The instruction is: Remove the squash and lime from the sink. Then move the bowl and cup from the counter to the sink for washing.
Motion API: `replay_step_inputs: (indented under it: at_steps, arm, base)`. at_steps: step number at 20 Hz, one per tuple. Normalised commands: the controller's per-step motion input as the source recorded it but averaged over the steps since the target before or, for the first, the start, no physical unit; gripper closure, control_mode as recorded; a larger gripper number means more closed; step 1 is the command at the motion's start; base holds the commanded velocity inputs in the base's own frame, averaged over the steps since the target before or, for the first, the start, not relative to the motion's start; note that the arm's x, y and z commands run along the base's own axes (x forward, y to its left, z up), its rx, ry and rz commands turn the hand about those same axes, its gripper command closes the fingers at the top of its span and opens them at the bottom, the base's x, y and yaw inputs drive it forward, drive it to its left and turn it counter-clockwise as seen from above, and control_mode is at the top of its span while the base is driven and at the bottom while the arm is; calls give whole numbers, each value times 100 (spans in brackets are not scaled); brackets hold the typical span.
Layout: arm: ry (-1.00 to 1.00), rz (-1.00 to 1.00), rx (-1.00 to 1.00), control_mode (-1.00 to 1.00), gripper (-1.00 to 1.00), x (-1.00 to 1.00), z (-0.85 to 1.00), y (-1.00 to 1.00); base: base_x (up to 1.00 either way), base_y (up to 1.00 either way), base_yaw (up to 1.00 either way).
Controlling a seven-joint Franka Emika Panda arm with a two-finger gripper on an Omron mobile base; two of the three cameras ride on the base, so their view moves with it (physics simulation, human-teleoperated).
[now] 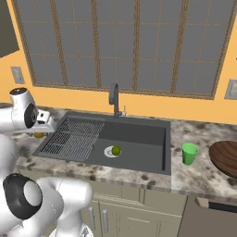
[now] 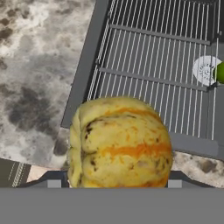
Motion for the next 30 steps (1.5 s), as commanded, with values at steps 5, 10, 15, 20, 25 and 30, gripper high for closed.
replay_step_inputs:
  at_steps: [5,10,15,20,25,30]
  arm:
    - [2,3,0,-100,100,31,0,68]
    - [6,6,0,-100,100,36,-4,61]
    - [4,8,0,-100,100,39,-11,56]
    - [3,9,0,-100,100,39,-20,54]
    - [13,9,0,-100,100,30,-29,42]
    - [12,9,0,-100,100,26,-42,37]
  base:
    - [0,0,0]
    - [0,0,0]
    - [0,0,0]
    - [0,0,0]
    - [0,0,0]
    - [0,0,0]
